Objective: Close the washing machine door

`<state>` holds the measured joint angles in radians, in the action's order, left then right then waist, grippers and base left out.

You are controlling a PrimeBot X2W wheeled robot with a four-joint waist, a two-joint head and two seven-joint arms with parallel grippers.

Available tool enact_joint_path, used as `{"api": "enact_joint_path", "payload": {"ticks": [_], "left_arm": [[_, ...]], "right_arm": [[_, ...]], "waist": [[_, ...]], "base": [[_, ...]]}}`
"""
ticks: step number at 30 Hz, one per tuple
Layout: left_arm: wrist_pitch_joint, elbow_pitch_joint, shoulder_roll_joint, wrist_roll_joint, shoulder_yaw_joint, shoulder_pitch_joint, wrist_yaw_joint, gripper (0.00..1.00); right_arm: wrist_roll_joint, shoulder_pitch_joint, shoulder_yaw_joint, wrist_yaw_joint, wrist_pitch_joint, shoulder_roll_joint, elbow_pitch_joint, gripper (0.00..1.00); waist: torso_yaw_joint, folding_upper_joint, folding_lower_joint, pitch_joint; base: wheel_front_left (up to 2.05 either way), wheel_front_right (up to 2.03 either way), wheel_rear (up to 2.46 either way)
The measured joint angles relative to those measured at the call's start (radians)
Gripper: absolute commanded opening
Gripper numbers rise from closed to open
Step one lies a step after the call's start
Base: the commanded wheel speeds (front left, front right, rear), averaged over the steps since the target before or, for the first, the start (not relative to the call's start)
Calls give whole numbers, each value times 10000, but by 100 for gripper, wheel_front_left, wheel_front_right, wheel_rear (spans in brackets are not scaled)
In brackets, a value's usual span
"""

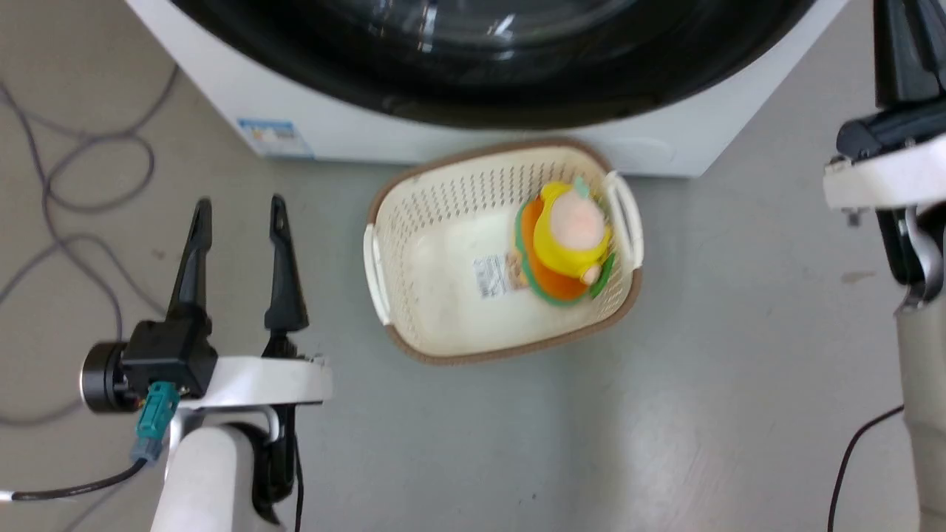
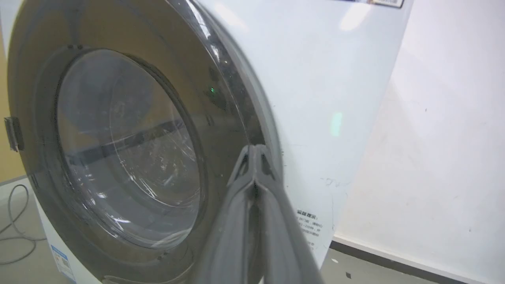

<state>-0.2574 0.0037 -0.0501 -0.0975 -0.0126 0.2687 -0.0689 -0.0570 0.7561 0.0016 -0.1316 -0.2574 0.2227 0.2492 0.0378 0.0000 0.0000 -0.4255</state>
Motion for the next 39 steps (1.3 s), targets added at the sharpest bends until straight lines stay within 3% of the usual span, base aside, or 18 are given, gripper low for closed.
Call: {"api": "enact_joint_path", "payload": {"ticks": [9,24,25,26,37,38,39], "left_arm": [[0,370,4,259,464,-914,-75,100],[0,594,6,403,755,-2636,-259,100],[0,598,4,416,723,-2720,-249,100],[0,594,6,443,685,-2800,-247,100],[0,637,8,422,522,-3297,-194,100],[15,637,8,422,525,-3295,-190,0],[17,637,8,422,525,-3295,-190,0]], "right_arm": [[311,-2008,-100,0,-2,-499,-1674,0],[-320,-5706,234,0,0,-1381,-1223,0],[-445,-5926,213,0,0,-1444,-1143,31],[-539,-6132,207,0,0,-1496,-1070,100],[-541,-6935,337,0,0,-1659,-909,100],[-537,-6929,341,0,6,-1657,-907,0],[-537,-6924,347,0,6,-1657,-907,0]], "waist": [[-552,0,-1,1505],[-1259,0,-1,3595],[-1285,1,-1,3710],[-1306,0,-1,3817],[-1429,0,-1,4225],[-1428,0,-1,4226],[-1427,1,-1,4227]], "base": [[0,0,0],[0,0,0],[0,0,0],[0,0,0],[0,0,0],[0,0,0],[0,0,0]]}}
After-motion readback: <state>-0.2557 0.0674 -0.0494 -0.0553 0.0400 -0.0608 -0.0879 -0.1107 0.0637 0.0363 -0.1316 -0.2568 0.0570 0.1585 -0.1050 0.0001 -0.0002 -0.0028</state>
